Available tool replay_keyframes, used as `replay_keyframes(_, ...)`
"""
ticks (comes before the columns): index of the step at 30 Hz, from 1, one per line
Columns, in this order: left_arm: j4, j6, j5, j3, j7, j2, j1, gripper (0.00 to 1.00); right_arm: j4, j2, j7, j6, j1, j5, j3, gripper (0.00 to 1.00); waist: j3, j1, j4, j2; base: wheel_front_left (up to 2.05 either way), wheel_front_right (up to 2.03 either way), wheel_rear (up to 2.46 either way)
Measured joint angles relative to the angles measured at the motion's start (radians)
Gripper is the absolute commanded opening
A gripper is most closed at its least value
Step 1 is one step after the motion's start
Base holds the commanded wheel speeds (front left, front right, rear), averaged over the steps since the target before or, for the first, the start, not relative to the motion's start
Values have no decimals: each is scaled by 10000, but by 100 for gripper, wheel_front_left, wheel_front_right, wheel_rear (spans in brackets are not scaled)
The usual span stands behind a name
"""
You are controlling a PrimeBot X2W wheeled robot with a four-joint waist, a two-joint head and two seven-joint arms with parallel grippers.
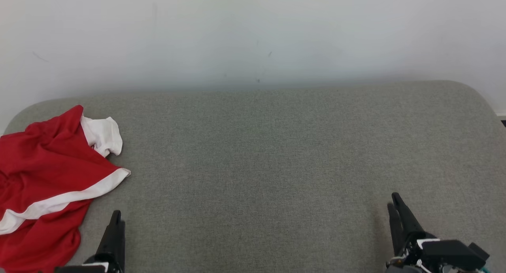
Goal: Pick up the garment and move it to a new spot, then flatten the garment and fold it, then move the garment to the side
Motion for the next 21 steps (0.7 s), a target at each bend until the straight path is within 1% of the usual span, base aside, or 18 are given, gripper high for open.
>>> replay_keyframes(5,125,6,21,-54,-148,-46,261,100,169,10,-151,-25,270,-54,100,100,7,0,0,0,0,0,0)
replay_keyframes(9,-21,6,251,-69,-351,-50,272,100,77,13,-349,-25,269,-385,236,100,16,0,-1,0,0,0,0)
replay_keyframes(15,-278,6,1114,-54,-627,-50,303,100,-96,12,-635,-25,272,-1110,399,100,30,1,-4,0,0,0,0)
replay_keyframes(16,-278,6,1114,-54,-627,-50,303,100,-96,12,-635,-25,272,-1110,399,100,30,1,-4,0,0,0,0)
replay_keyframes(17,-368,6,1436,-46,-711,-50,310,100,-167,12,-723,-25,272,-1338,454,100,34,1,-7,0,0,0,0)
replay_keyframes(19,-420,6,1593,-46,-775,-50,313,100,-201,12,-773,-25,273,-1486,483,100,36,1,-8,0,0,0,0)
replay_keyframes(21,-502,6,2006,-42,-853,-48,316,100,-259,12,-853,-23,276,-1820,539,100,40,2,-12,0,0,0,0)
